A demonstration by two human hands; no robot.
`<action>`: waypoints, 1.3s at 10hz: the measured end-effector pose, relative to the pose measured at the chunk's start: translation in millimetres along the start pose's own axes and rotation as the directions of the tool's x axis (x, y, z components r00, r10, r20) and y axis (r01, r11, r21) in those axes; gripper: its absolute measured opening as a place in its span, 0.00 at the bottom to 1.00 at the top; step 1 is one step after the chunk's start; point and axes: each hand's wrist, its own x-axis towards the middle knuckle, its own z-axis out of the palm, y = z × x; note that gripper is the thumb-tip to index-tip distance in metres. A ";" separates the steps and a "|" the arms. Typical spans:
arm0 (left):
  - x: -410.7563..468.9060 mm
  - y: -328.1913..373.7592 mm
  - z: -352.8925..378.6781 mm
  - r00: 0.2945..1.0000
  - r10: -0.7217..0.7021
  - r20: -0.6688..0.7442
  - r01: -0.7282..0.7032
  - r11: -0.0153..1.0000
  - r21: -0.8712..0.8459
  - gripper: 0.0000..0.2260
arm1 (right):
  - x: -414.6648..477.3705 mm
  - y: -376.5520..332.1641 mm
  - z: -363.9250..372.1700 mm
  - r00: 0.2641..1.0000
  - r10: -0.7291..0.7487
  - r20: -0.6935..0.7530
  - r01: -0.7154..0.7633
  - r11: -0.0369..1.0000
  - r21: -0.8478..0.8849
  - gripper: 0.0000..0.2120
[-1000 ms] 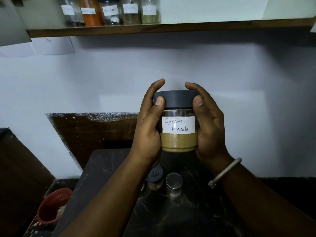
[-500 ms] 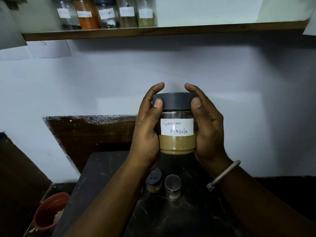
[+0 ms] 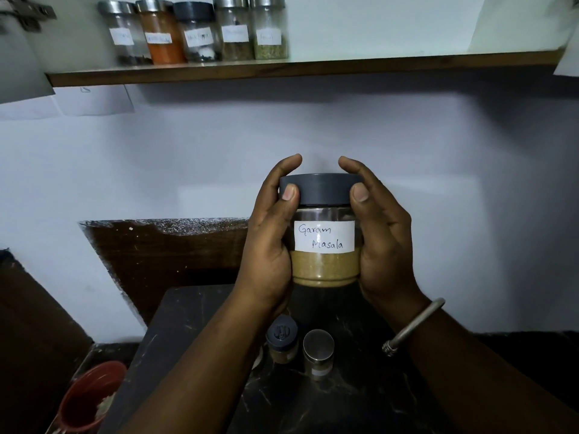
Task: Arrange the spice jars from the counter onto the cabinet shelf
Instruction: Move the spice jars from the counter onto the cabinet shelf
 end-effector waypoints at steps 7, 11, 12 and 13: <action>318.1 86.8 -49.5 0.959 0.283 -0.006 -0.006 0.039 0.999 0.14 | 339.4 -68.1 28.3 0.992 0.056 0.111 0.040 0.700 -0.713 0.22; 349.2 71.0 -70.8 0.998 0.054 -0.018 0.031 -0.246 0.969 0.08 | 465.4 17.7 58.6 0.961 0.237 0.142 0.084 0.237 -0.968 0.23; 347.0 68.8 -68.9 0.997 0.077 -0.022 0.039 -0.225 0.974 0.07 | 484.0 28.4 64.2 0.959 0.246 0.138 0.089 0.202 -0.975 0.22; 347.2 68.4 -70.4 0.995 0.103 -0.013 0.036 -0.216 0.976 0.07 | 494.1 31.2 63.9 0.951 0.277 0.135 0.084 0.189 -0.978 0.20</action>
